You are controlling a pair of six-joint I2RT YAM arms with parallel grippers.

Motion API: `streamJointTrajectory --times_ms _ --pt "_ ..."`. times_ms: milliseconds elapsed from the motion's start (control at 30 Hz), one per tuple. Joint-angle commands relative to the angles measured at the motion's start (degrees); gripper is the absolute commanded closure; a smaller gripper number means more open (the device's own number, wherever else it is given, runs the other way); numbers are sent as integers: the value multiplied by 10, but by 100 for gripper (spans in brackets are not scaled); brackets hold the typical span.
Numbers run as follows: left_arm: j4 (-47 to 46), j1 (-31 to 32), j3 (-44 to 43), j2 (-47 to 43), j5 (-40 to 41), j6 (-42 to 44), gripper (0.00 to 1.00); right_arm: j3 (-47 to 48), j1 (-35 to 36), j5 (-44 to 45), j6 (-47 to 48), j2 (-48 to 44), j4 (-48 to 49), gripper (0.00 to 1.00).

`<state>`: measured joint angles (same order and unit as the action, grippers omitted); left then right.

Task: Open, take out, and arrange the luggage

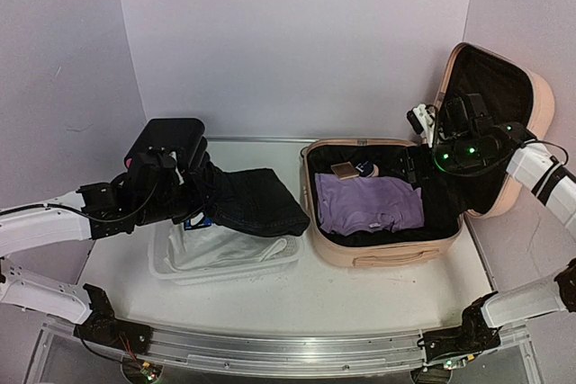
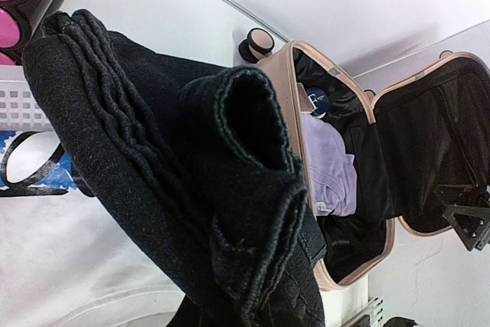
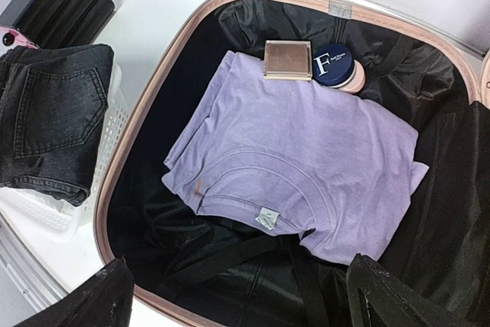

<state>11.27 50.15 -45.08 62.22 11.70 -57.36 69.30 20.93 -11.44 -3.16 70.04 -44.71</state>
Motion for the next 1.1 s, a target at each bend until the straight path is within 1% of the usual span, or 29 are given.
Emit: streamJointTrajectory --times_ms 0,100,233,500,600,800,900,933,1033,1067 --pt "-52 -2 9 -15 3 14 100 31 1 -15 -13 3 14 2" --pt "-42 -7 30 -29 6 10 100 30 1 -18 -13 1 14 2" --pt "32 -21 23 -21 0 14 100 30 1 -15 -13 -2 13 2" --pt "36 -48 52 17 -49 -9 100 34 2 -20 -12 0 10 2" --pt "38 -56 67 15 -56 -19 100 35 3 -18 -11 -1 10 2" --pt "92 -66 58 25 -60 -7 100 38 7 -17 -10 3 9 2" --pt "100 -71 58 29 -57 3 100 40 11 -18 -8 6 7 2" --pt "110 -71 52 35 -52 10 100 40 12 -16 -8 7 7 2" --pt "184 -71 19 52 -23 29 100 41 14 -14 -7 9 6 2" --pt "205 -71 12 55 -13 32 98 41 15 -12 -7 9 5 2"
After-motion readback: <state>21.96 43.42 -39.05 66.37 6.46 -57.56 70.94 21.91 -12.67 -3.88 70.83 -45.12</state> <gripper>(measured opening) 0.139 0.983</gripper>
